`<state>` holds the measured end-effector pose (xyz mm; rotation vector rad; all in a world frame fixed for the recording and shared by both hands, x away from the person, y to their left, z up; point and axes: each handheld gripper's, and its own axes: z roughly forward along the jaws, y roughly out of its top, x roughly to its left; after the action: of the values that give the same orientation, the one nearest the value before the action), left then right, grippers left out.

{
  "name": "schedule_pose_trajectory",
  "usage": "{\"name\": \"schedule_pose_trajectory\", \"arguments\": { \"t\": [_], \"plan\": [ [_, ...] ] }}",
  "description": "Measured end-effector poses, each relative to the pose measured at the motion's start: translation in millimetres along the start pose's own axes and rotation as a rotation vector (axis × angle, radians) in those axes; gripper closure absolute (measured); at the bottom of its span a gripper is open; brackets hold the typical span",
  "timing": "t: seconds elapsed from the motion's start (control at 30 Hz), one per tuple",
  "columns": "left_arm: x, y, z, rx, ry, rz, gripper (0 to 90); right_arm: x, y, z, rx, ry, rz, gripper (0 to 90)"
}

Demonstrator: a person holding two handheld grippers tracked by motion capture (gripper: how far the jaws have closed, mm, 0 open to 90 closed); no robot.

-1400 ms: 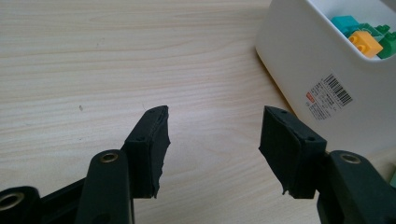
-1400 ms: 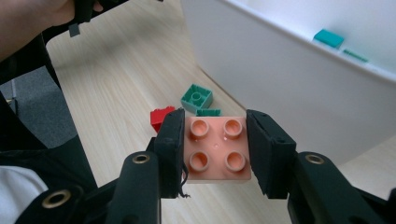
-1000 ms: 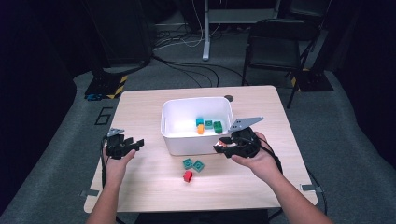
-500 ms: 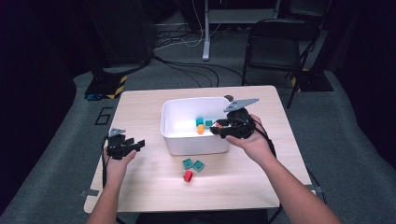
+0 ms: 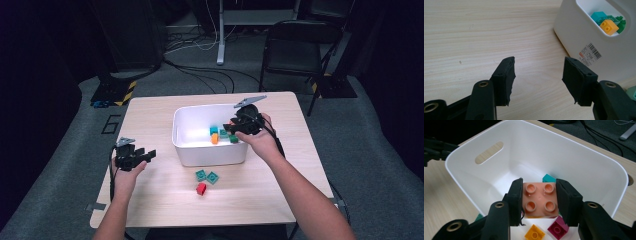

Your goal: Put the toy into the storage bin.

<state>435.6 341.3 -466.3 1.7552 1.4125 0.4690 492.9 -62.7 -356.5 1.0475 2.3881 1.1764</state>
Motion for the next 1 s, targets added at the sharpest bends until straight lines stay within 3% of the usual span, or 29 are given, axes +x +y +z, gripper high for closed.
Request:
{"name": "schedule_pose_trajectory", "arguments": {
  "t": [0.23,0.37,0.5,0.6,0.77,0.9,1.0],
  "plan": [
    [-1.1,0.0,-0.1,0.004,-0.003,0.006,42.5,-2.8,2.9,13.4,0.012,-0.023,0.006,58.1],
    [-4.6,1.4,-1.8,0.003,-0.017,0.011,42.8,-1.5,0.6,14.9,0.006,-0.024,0.036,54.2],
    [-10.6,7.5,-8.5,-0.018,-0.033,0.025,43.4,7.3,-5.2,9.8,0.003,-0.05,-0.03,51.8],
    [-14.5,11.4,-12.7,-0.024,-0.042,0.041,43.6,11.4,-6.1,6.4,0.009,-0.056,-0.044,50.7],
    [-22.0,19.5,-22.4,-0.053,-0.056,0.064,43.6,24.1,-15.3,-16.6,-0.066,-0.051,-0.035,48.6],
    [-32.1,23.2,-26.7,-0.052,-0.064,0.089,44.1,31.9,-23.3,-30.0,-0.093,-0.019,-0.021,47.0],
    [-39.8,26.1,-29.2,-0.046,-0.064,0.103,45.4,35.4,-28.1,-38.3,-0.106,-0.022,-0.02,47.0]
  ]
}}
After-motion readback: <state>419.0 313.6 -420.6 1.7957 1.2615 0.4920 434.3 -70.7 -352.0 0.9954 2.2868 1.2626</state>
